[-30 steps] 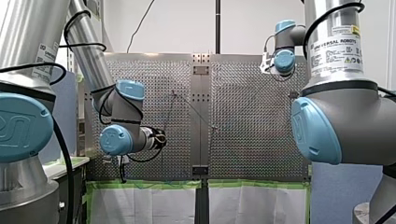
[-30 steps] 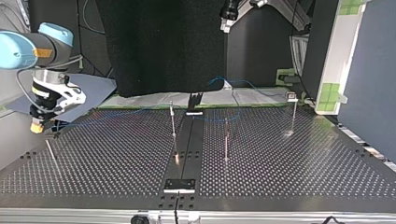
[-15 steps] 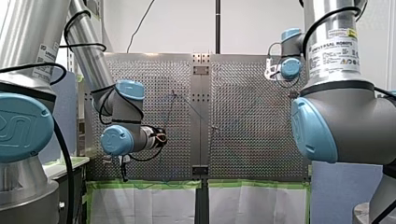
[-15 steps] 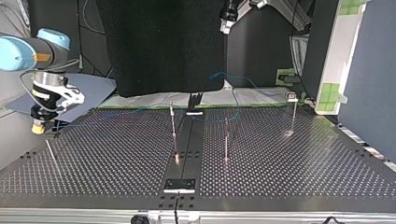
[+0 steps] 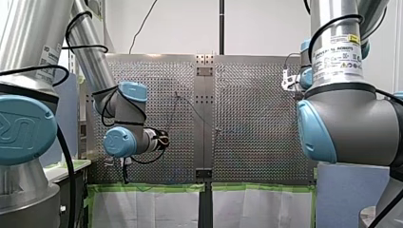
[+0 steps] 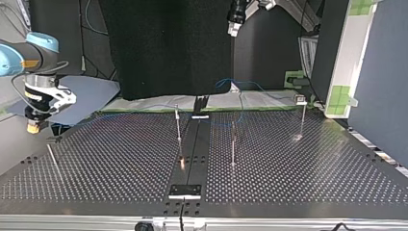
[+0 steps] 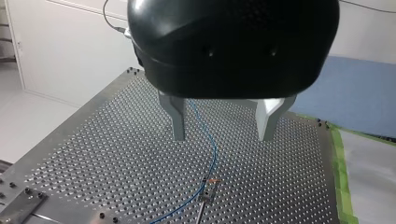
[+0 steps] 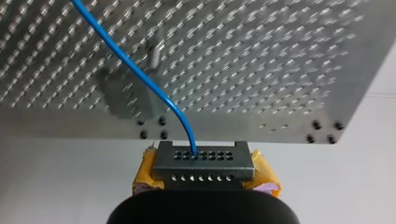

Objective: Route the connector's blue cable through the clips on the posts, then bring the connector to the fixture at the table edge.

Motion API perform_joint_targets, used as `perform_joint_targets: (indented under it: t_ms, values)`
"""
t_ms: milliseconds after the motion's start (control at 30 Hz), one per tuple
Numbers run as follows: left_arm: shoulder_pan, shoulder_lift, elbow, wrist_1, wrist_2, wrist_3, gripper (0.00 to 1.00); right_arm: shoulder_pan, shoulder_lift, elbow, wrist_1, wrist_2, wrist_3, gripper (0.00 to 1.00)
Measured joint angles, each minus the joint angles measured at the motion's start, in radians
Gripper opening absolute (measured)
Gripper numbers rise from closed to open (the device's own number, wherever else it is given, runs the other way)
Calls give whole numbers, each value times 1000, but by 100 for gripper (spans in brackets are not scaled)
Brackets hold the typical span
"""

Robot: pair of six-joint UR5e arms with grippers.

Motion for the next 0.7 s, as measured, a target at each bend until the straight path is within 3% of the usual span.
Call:
perform_joint_targets:
  t_ms: [133, 233, 467, 700]
  values:
    - [5, 0, 1, -6, 6, 14, 100, -30, 9, -5, 10, -32, -15, 0]
    - [9, 0, 1, -13, 7, 23, 100, -40, 13, -16, 28, -57, -27, 0]
    - [20, 0, 1, -38, 9, 47, 100, -50, 24, -57, 79, -116, -53, 0]
    - [27, 0, 1, -67, 26, 69, 100, -53, 75, -106, 132, -174, -104, 0]
